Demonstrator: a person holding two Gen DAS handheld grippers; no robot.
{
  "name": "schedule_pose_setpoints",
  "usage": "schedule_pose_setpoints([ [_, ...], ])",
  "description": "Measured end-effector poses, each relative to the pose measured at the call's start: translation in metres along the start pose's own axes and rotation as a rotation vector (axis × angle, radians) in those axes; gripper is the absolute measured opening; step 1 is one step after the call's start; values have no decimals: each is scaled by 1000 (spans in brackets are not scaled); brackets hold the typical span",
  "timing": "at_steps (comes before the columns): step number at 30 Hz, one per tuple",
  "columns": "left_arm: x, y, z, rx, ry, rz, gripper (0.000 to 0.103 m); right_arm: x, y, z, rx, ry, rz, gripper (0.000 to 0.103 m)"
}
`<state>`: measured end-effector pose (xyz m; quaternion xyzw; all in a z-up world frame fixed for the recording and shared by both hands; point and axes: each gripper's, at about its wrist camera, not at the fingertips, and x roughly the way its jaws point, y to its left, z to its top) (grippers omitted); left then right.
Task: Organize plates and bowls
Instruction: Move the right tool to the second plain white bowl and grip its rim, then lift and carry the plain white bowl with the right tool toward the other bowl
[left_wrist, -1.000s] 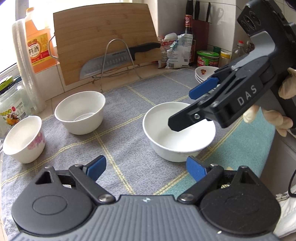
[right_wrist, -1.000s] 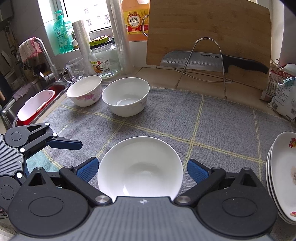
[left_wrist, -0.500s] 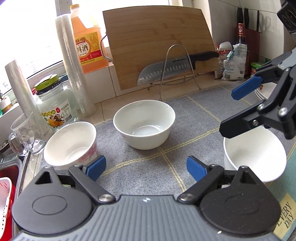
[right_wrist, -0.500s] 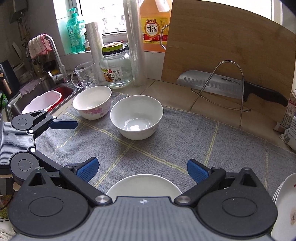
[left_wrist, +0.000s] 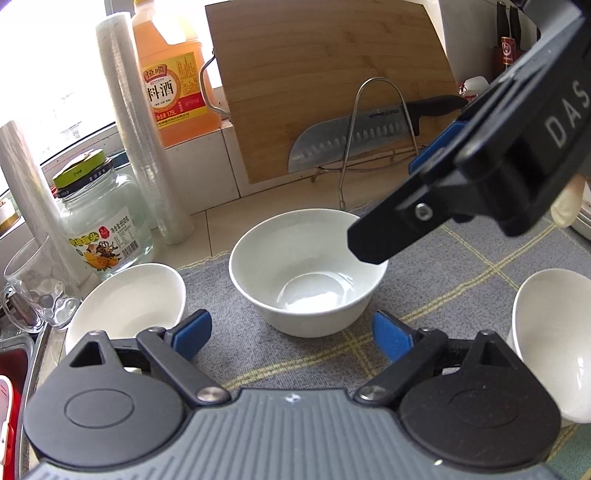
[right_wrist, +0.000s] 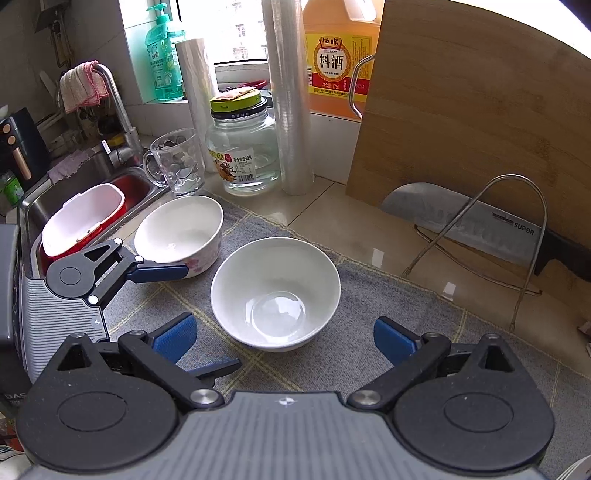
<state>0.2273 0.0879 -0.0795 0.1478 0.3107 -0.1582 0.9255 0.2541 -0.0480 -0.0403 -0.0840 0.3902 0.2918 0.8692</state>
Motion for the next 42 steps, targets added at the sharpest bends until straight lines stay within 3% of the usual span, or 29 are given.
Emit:
schedule_pose_setpoints([
  [17,20,1,5,33,5,-29,92,66,-22,27,38,101,99,100],
  [24,21,3,6,48,-3,-60,86,73,-19,30,23,109,121,91],
  [42,20,5,4,67,-11,-74,85,77,-24,29,55,115,141,91],
])
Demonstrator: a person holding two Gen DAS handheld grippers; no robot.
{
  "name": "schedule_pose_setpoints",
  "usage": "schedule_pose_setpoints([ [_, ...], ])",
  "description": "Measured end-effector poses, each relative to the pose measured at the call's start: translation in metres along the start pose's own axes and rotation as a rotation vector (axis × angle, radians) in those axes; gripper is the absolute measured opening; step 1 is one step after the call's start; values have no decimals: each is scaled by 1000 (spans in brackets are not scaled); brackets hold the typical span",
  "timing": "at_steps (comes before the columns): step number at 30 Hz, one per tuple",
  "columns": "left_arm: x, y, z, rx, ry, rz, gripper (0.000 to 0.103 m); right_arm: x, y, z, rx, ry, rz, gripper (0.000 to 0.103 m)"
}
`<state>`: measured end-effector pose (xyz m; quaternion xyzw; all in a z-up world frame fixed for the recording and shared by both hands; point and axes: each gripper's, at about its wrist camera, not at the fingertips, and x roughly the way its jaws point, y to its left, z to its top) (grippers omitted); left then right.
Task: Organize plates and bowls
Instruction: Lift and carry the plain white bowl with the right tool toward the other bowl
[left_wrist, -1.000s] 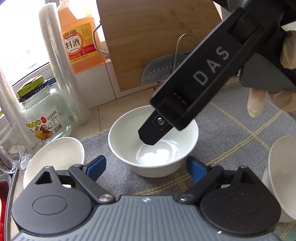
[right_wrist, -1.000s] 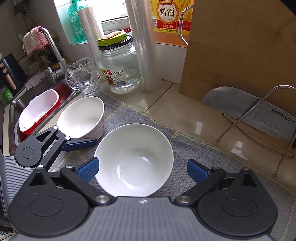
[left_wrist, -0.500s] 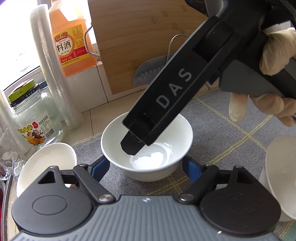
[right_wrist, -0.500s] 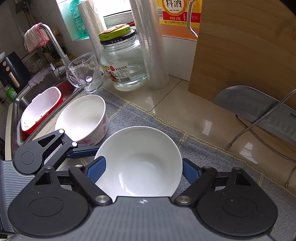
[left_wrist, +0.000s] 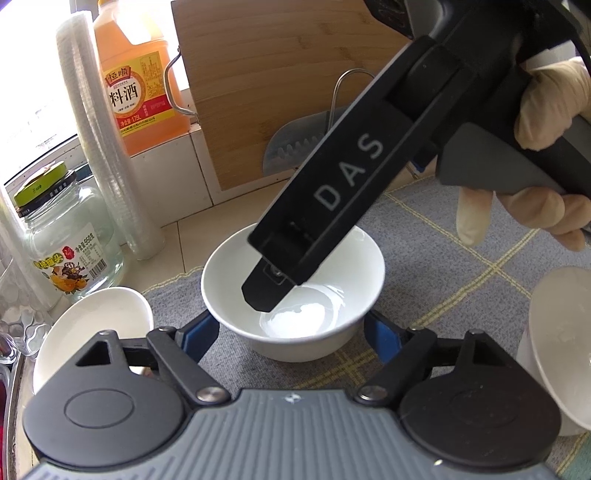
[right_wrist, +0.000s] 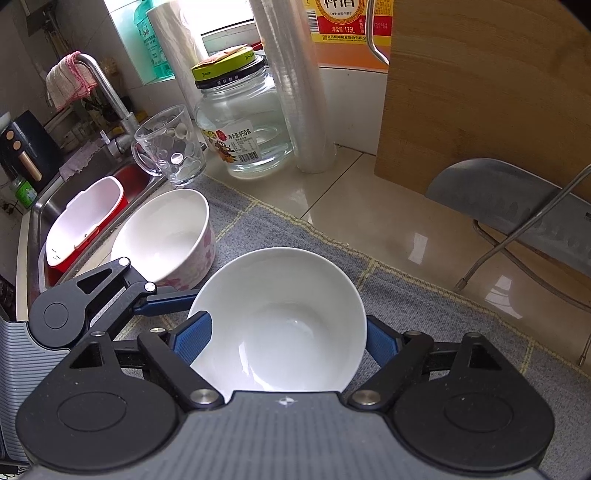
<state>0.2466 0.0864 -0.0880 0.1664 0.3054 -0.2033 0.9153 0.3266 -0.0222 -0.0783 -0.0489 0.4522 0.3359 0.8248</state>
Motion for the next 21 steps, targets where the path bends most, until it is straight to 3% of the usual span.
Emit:
schedule_pose_setpoints([
  [9,-19,-9,1,28,22,-13,85,-12,9,-9,-6,1,6,91],
  [21,-65,-28,7,51,13,-37,85,-64,32,-27,4,-37,46,91],
])
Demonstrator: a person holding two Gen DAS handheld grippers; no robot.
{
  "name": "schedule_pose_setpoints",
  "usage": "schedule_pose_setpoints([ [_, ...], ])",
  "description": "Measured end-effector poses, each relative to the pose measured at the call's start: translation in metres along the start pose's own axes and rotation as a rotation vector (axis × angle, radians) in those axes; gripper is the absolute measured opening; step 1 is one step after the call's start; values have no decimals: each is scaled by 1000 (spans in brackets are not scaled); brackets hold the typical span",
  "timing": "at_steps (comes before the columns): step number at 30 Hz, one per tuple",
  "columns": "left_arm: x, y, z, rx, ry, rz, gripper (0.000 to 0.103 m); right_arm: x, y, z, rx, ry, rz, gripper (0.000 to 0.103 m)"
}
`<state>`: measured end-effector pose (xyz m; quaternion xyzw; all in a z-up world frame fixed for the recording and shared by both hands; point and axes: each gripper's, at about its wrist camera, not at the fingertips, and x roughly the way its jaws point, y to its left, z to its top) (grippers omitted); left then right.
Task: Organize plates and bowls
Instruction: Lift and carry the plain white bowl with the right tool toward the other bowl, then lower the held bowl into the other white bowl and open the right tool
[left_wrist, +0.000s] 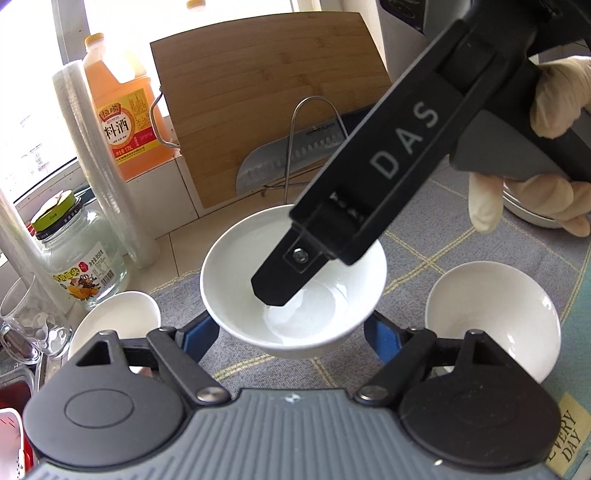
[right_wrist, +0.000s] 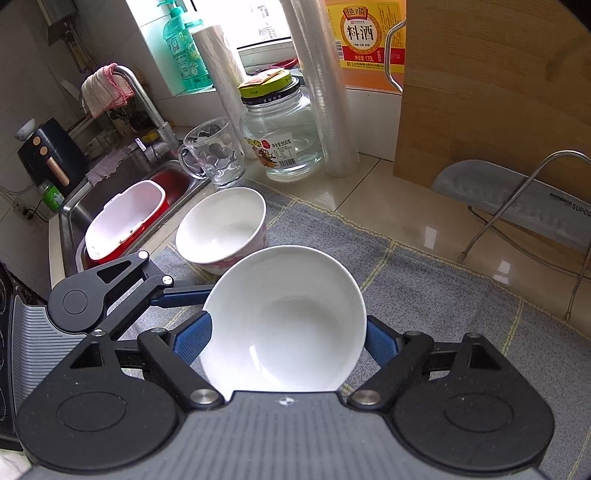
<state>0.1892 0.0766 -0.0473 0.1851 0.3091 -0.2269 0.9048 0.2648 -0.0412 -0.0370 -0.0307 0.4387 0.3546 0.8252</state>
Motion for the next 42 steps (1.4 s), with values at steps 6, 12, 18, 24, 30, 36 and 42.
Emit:
schedule_pose_setpoints([
  [6,-16,-11,1,12,-5,-11,85,-24,12,-13,-7,-23,-3,91],
  [12,-32,-23,0,16,-15,-28,85,-42,20,-28,-8,-40,-15,91],
  [18,-44,-37,0,30,-30,-48,85,-59,25,-44,4,-58,-28,91],
  [24,-51,-54,0,45,-41,-82,85,-74,27,-62,27,-67,-58,91],
  [30,-52,-70,0,64,-38,-121,85,-89,26,-82,51,-68,-83,91],
  [36,-46,-83,-2,71,-18,-159,85,-97,20,-99,81,-53,-103,91],
  [42,-38,-90,-5,69,12,-182,85,-93,10,-111,121,-34,-106,91],
])
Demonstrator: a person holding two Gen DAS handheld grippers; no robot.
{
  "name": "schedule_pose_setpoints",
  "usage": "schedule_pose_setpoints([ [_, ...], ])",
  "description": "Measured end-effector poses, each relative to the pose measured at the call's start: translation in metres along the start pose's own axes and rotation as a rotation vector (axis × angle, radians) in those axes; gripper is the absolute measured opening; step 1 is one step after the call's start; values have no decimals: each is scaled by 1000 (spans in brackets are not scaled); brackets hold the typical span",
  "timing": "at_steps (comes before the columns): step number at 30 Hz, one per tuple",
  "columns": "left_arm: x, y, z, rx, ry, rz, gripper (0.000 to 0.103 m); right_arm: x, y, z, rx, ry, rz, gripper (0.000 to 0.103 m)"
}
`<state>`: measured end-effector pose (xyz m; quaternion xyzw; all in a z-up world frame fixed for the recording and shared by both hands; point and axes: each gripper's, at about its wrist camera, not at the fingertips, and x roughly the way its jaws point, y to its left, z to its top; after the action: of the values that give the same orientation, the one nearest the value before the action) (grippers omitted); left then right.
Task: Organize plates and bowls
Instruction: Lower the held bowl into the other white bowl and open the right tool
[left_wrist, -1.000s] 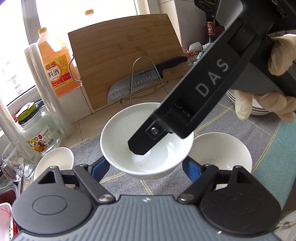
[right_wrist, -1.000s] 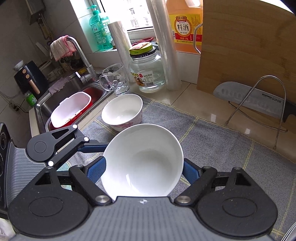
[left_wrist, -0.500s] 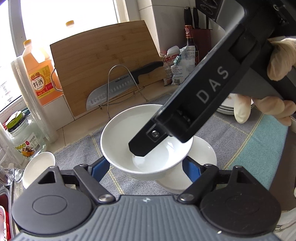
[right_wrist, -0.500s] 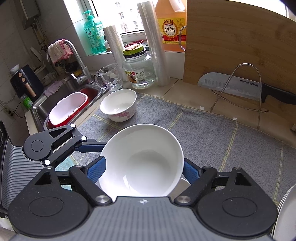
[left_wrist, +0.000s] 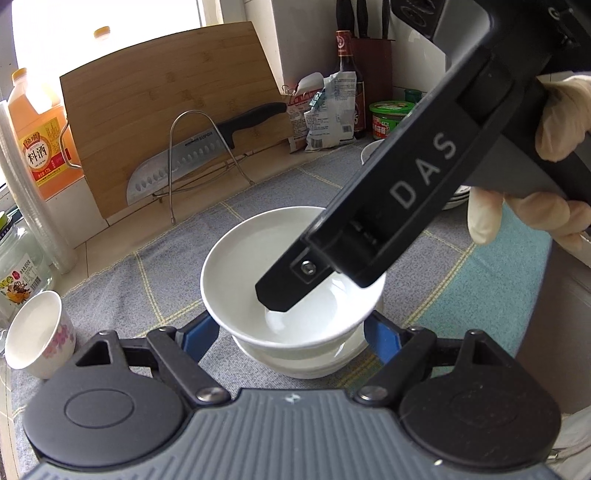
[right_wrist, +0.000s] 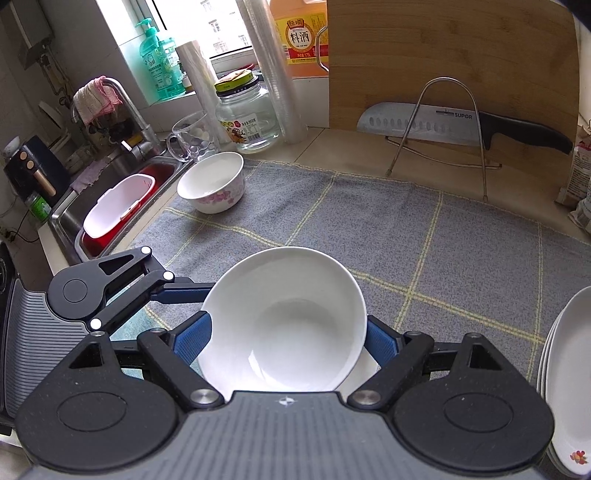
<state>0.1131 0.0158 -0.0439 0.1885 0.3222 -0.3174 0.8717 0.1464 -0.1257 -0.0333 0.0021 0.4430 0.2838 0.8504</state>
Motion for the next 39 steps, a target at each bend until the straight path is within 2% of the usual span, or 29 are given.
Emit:
schedule_pose_setpoints([
  [17,8,1,-1,-23,20,-19,85,14,-8,-3,17,26,-7,91],
  [22,9,3,-1,-43,27,-46,85,14,-8,-5,18,31,-10,91],
  [39,11,3,1,-40,36,-60,85,16,-7,-6,9,32,-34,91],
])
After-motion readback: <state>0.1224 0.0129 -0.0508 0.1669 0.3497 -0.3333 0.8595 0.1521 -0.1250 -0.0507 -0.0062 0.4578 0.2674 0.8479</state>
